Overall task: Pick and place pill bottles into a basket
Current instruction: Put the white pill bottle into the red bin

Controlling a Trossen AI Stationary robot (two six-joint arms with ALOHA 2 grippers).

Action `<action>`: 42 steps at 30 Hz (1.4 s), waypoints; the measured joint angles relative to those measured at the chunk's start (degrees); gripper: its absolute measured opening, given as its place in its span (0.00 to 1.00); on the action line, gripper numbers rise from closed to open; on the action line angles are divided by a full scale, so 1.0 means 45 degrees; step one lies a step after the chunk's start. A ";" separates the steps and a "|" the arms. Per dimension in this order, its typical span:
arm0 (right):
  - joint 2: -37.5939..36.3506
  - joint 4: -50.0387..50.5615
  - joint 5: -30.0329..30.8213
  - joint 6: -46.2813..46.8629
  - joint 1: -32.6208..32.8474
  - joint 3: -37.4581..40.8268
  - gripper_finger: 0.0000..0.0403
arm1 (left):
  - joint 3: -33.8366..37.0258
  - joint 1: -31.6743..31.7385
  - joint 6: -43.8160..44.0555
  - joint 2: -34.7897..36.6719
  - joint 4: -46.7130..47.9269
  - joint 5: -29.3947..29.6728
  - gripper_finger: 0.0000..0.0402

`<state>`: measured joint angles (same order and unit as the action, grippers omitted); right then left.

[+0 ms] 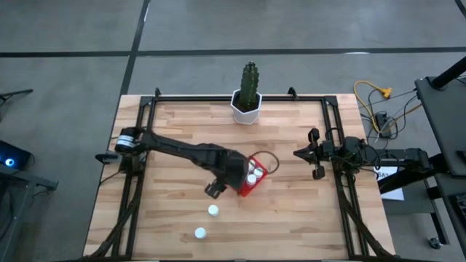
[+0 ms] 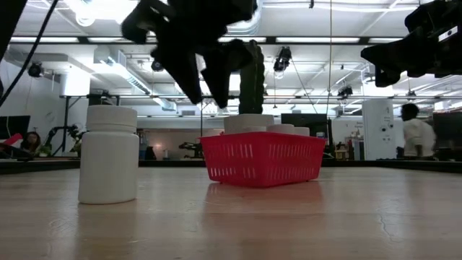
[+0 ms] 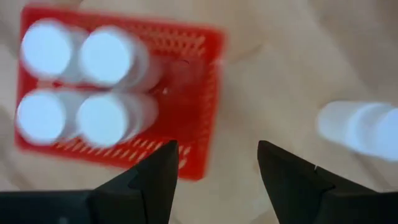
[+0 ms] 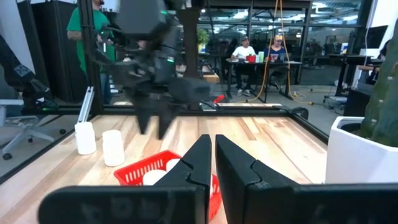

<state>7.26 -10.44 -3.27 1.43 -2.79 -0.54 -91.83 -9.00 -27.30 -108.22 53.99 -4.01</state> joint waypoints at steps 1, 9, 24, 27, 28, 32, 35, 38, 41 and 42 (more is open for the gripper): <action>-0.0004 0.0000 -0.0001 -0.0019 0.0000 0.0000 0.03 | -0.0002 -0.0200 0.0009 0.0056 -0.0047 -0.0006 0.50; -0.0004 0.0005 -0.0005 -0.0001 0.0000 0.0000 0.03 | -0.0232 -0.1682 0.0373 0.0161 0.0187 0.0023 0.50; -0.0004 0.0005 -0.0005 -0.0014 0.0000 0.0000 0.03 | -0.0199 -0.3668 0.3455 0.0168 0.1550 0.0399 0.50; 0.0001 0.0005 -0.0005 -0.0015 0.0000 0.0000 0.03 | -0.0199 -0.4021 0.3981 0.0168 0.1524 0.0381 0.50; 0.0001 0.0005 -0.0005 -0.0018 0.0000 0.0000 0.03 | -0.0191 -0.4095 0.4124 0.0168 0.1519 0.0376 0.50; 0.0001 0.0005 -0.0005 -0.0017 0.0000 0.0000 0.03 | -0.0094 -0.4289 0.4468 0.0168 0.1517 0.0604 0.50; 0.0001 0.0005 -0.0005 0.0005 0.0002 0.0000 0.03 | 0.0001 -0.4301 0.4666 0.0168 0.1526 0.0876 0.50; 0.0001 0.0005 -0.0005 -0.0008 0.0000 0.0000 0.03 | 0.0096 -0.4278 0.4643 0.0168 0.1534 0.1010 0.50; 0.0001 0.0005 -0.0005 -0.0018 0.0000 0.0000 0.03 | 0.0225 -0.4169 0.4570 0.0163 0.1468 0.1064 0.50; 0.0001 0.0005 -0.0005 -0.0011 0.0000 0.0000 0.03 | 0.0301 -0.4134 0.4562 0.0163 0.1469 0.1064 0.50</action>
<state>7.27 -10.41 -3.29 1.38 -2.79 -0.54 -90.48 -27.61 -6.77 -107.48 60.60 0.78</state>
